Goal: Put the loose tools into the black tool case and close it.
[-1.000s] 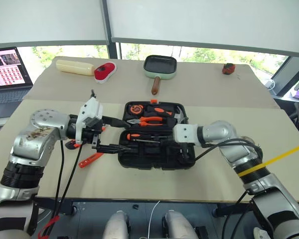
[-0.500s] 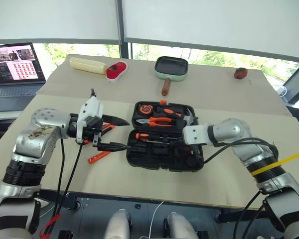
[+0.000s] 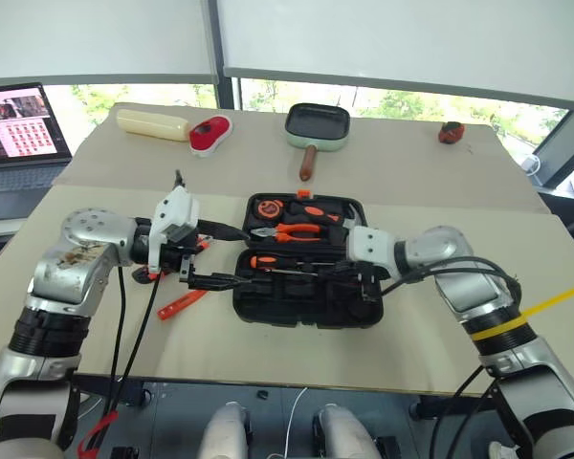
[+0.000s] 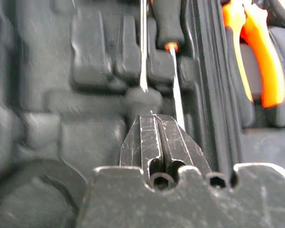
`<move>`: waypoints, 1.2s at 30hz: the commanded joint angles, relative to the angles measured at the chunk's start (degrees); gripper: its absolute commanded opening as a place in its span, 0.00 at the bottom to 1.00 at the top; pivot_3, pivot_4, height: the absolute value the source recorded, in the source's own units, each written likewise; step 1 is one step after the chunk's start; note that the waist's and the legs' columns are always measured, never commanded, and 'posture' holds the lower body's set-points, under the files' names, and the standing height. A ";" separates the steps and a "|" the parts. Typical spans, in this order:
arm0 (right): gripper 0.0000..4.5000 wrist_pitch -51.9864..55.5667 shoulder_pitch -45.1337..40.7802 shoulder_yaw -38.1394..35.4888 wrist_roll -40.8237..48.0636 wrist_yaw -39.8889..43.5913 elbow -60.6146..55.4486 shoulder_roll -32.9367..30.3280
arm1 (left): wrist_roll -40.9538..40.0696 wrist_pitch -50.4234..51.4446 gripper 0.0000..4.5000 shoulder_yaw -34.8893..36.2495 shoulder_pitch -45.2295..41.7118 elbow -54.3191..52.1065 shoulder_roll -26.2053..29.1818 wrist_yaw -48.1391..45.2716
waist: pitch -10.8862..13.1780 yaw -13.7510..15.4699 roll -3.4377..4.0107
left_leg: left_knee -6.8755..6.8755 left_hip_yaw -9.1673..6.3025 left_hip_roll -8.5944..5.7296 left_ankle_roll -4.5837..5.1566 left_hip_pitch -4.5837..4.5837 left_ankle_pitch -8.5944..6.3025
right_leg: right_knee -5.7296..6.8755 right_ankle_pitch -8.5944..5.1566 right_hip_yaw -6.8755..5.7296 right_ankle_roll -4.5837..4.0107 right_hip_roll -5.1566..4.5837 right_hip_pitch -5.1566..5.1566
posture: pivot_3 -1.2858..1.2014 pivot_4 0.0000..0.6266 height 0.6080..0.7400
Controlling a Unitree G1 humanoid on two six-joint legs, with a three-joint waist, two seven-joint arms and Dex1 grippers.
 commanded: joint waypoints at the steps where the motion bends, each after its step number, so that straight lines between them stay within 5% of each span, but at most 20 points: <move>1: 0.13 13.91 -1.19 -11.20 13.37 1.06 -11.99 -3.53 | -1.55 2.50 1.00 7.47 5.46 -4.73 3.28 4.39 | 0.01 0.04 0.01 | 0.01 -0.08 -0.01 -0.02 -0.25 0.02 | 0.12 0.01 0.04 0.01 0.00 -0.27 | 0.52 0.24 1.00; 12: 0.93 27.77 9.78 -20.11 32.39 -2.21 -30.35 -8.88 | -0.27 5.39 1.00 36.82 43.37 -14.32 5.62 10.74 | 0.07 0.09 -0.07 | -0.25 0.03 0.05 -0.05 -0.22 -0.04 | -0.23 -0.02 -0.15 -0.05 -0.13 -0.29 | 0.52 0.24 1.00; 15: 0.99 28.07 11.86 -19.99 34.32 -3.23 -32.98 -10.07 | 0.06 5.57 1.00 37.94 46.58 -15.78 7.05 10.88 | 0.07 0.73 -0.08 | -0.24 0.00 0.05 -0.06 -0.21 -0.04 | -0.32 -0.04 -0.28 -0.08 -0.24 -0.24 | 0.52 0.24 1.00; 21: 0.99 27.30 12.59 -19.31 35.80 -6.98 -34.66 -9.98 | 1.36 13.04 1.00 27.86 40.08 -18.92 16.18 13.46 | 0.07 1.57 -0.17 | -0.23 0.02 0.06 -0.11 -0.17 -0.03 | -0.55 -0.21 -0.36 -0.50 -0.29 -0.27 | 0.52 0.24 1.00; 25: 0.99 25.97 14.73 -18.42 35.34 -10.97 -37.07 -8.83 | -0.40 25.72 1.00 13.43 23.62 -17.65 22.22 14.31 | 0.08 1.41 -0.20 | -0.24 0.13 0.06 -0.10 -0.26 -0.02 | -0.48 0.02 -0.29 -0.13 -0.19 -0.25 | 0.52 0.24 1.00; 29: 0.99 26.00 16.86 -17.94 36.10 -15.20 -39.91 -7.07 | 6.24 28.63 1.00 -3.52 8.51 -12.30 22.65 12.52 | 0.08 1.40 -0.18 | -0.25 0.05 0.04 -0.09 -0.29 -0.02 | -0.33 0.00 -0.28 -0.12 -0.02 -0.27 | 0.52 0.24 1.00; 35: 0.99 25.97 19.52 -18.13 36.63 -20.26 -42.49 -5.47 | 10.91 28.05 1.00 -15.98 -2.13 -6.22 19.17 8.21 | 0.11 0.45 -0.22 | -0.25 0.04 0.06 -0.08 -0.31 -0.02 | -0.30 -0.01 -0.15 -0.11 0.09 -0.30 | 0.52 0.24 1.00; 36: 1.00 25.85 20.24 -18.29 36.59 -21.06 -42.99 -5.30 | 12.40 27.08 0.94 -18.33 -3.21 -5.51 18.91 7.01 | 0.11 0.46 -0.23 | -0.24 0.01 0.05 -0.08 -0.34 -0.02 | -0.31 -0.02 -0.17 -0.09 0.09 -0.29 | 0.52 0.24 1.00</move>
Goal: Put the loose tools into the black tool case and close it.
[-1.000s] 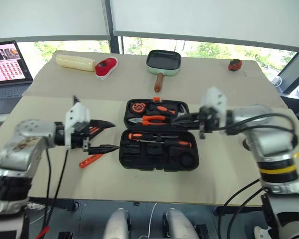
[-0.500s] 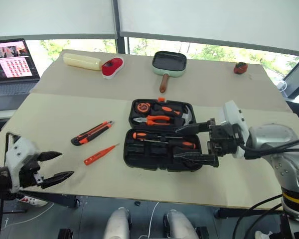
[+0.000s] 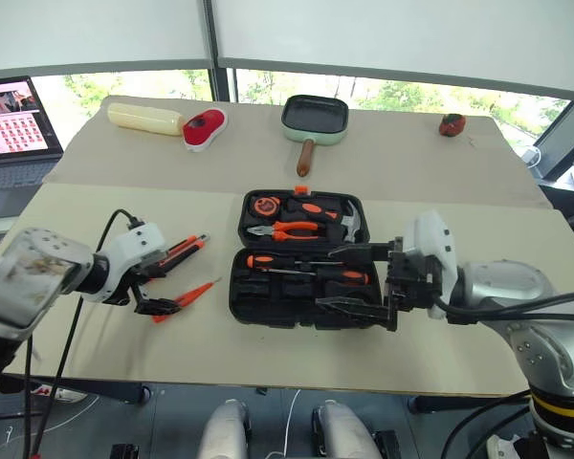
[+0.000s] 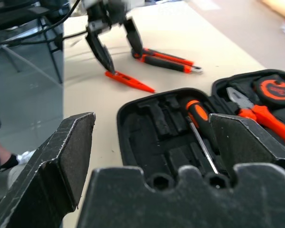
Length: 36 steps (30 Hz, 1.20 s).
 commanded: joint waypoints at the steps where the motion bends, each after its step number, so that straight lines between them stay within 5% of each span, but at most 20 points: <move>1: 1.00 -1.29 1.68 -1.57 1.36 -3.05 -3.21 0.78 | 4.35 -2.89 0.88 -6.13 -3.68 1.55 -0.60 -4.33 | 0.00 0.04 0.00 | 0.01 0.00 -0.01 0.00 -0.02 0.00 | -0.01 0.00 0.00 0.00 0.00 0.00 | 0.52 0.24 1.00; 11: 1.00 -1.79 4.54 -2.89 2.49 -6.34 -4.93 0.73 | 10.31 -6.94 0.09 -10.20 -2.53 3.51 -1.88 -7.41 | -0.02 -0.13 0.00 | 0.07 -0.02 -0.03 0.01 -0.04 0.00 | 0.00 0.00 0.01 0.04 -0.03 0.02 | 0.52 0.24 1.00; 20: 1.00 -1.93 10.19 -7.57 4.50 -5.14 -6.26 -3.93 | 11.72 -13.31 0.09 -3.68 -10.69 13.08 -2.62 -7.55 | 0.00 0.04 -0.06 | 0.09 -0.10 -0.04 0.01 -0.04 0.01 | 0.05 -0.01 -0.03 0.05 -0.02 0.03 | 0.52 0.24 1.00; 29: 1.00 -2.40 13.65 -9.06 5.07 -5.65 -6.37 -6.15 | 13.14 -33.85 0.09 -7.32 -25.48 22.51 -20.60 -13.34 | 0.01 1.69 -0.08 | 0.59 -0.24 -0.15 0.09 -0.40 -0.02 | -0.05 0.09 -0.15 0.26 -0.12 0.12 | 0.52 0.24 1.00; 36: 1.00 -2.47 15.63 -8.89 5.14 -8.66 -8.19 -5.14 | 18.65 -34.74 0.09 -15.85 -30.58 25.47 -28.64 -20.42 | 0.01 0.93 -0.08 | 0.60 -0.31 -0.15 0.10 -0.42 -0.02 | 0.00 0.09 -0.11 0.27 -0.05 0.08 | 0.52 0.24 1.00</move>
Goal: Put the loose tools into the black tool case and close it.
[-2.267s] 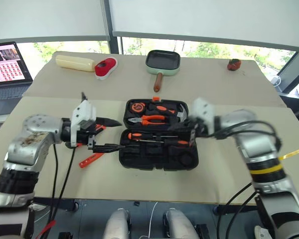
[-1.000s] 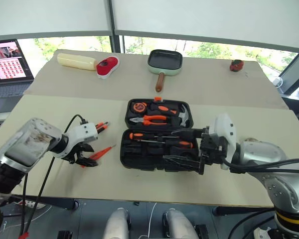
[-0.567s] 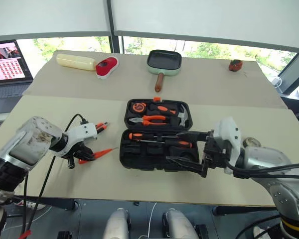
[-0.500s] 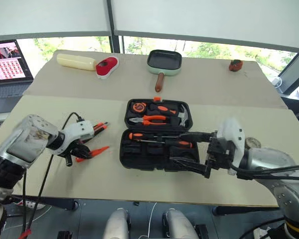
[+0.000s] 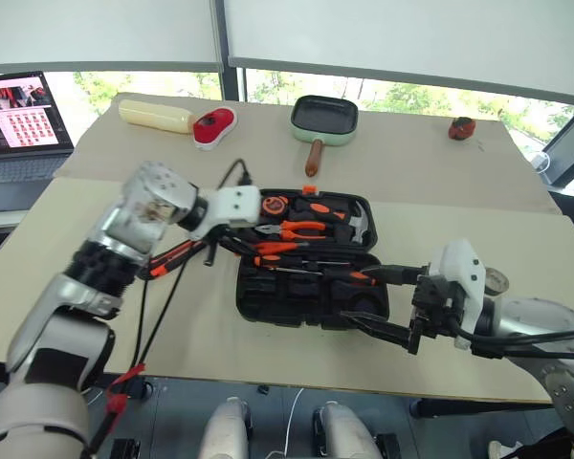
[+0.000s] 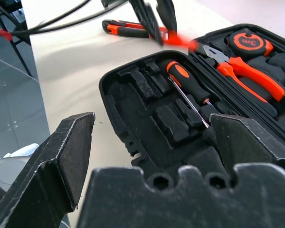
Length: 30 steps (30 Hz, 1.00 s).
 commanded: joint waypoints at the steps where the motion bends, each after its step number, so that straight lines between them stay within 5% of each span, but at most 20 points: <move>1: 1.00 -1.53 0.87 -1.24 0.80 -1.83 -2.87 0.59 | 3.61 0.88 0.09 -3.29 -2.43 -0.33 -0.80 -3.83 | 0.00 -0.19 0.01 | 0.00 0.00 0.00 0.00 0.00 0.00 | 0.00 0.00 0.02 0.00 0.00 0.00 | 0.52 0.24 1.00; 23: 1.00 -5.29 4.63 0.19 -1.05 -10.51 -5.52 6.78 | 13.25 14.43 0.09 -10.38 -5.98 4.83 -8.44 -6.96 | -0.02 -0.12 0.04 | 0.36 -0.12 0.00 0.00 0.00 0.00 | 0.33 -0.01 0.00 0.02 0.02 0.06 | 0.52 0.24 1.00; 25: 1.00 -5.74 4.97 0.84 -1.40 -10.94 -5.66 7.15 | 13.50 14.81 0.31 -10.31 -6.27 5.33 -8.80 -7.26 | -0.03 -0.13 0.05 | 0.37 -0.13 0.00 0.00 0.00 0.00 | 0.34 -0.01 0.00 0.02 0.02 0.06 | 0.52 0.24 1.00; 30: 1.00 -6.35 4.83 1.44 -1.51 -11.57 -5.25 7.41 | 12.14 17.25 0.68 -9.04 -7.25 4.98 -9.23 -8.20 | -0.03 -0.18 0.05 | 0.38 -0.14 0.00 0.01 -0.01 0.00 | 0.34 -0.01 0.00 0.02 0.02 0.04 | 0.52 0.24 1.00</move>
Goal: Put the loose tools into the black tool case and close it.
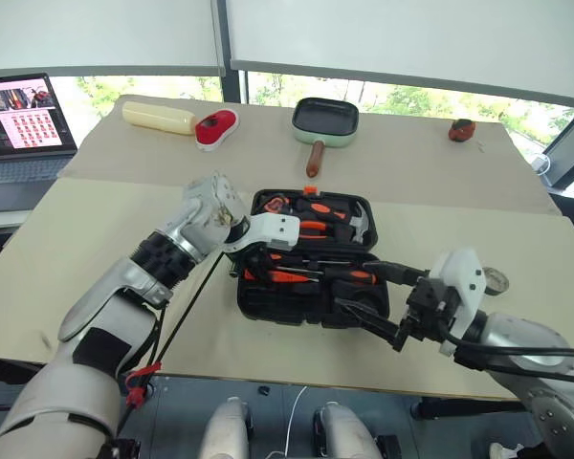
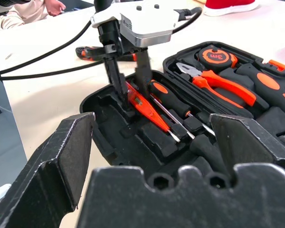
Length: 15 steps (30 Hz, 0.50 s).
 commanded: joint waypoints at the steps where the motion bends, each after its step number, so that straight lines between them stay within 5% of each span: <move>1: 1.00 -2.04 -0.33 -0.41 -0.27 -0.50 -1.51 0.16 | -1.43 2.46 0.76 1.90 -2.30 -0.32 -0.19 -0.37 | 0.00 0.03 0.00 | 0.00 0.00 0.00 0.00 0.00 0.00 | 0.01 0.00 0.00 0.00 0.00 0.00 | 0.52 0.24 1.00; 4: 1.00 -1.89 -0.59 -0.34 0.20 -0.58 -1.31 0.05 | -5.25 4.14 0.98 4.43 -3.56 -1.91 1.94 -0.48 | 0.01 0.26 0.00 | 0.09 -0.04 0.00 0.01 0.00 0.01 | 0.04 0.00 -0.01 0.00 0.00 0.03 | 0.52 0.24 1.00; 9: 1.00 -1.23 -0.18 -1.42 1.32 0.26 -1.14 -1.05 | -15.23 4.94 0.99 9.57 -2.19 -7.15 8.99 -0.48 | 0.01 -0.27 0.01 | 0.06 -0.07 0.04 0.01 -0.05 0.01 | 0.05 0.01 0.00 0.00 0.03 -0.05 | 0.52 0.24 1.00; 15: 1.00 -0.36 -0.11 -3.74 3.19 1.75 -0.19 -3.93 | -21.26 -2.63 0.61 19.70 7.51 -7.15 9.00 1.74 | -0.02 -0.30 0.06 | 0.09 -0.05 0.01 0.02 -0.02 0.01 | 0.04 0.00 -0.01 0.01 -0.01 0.03 | 0.52 0.24 1.00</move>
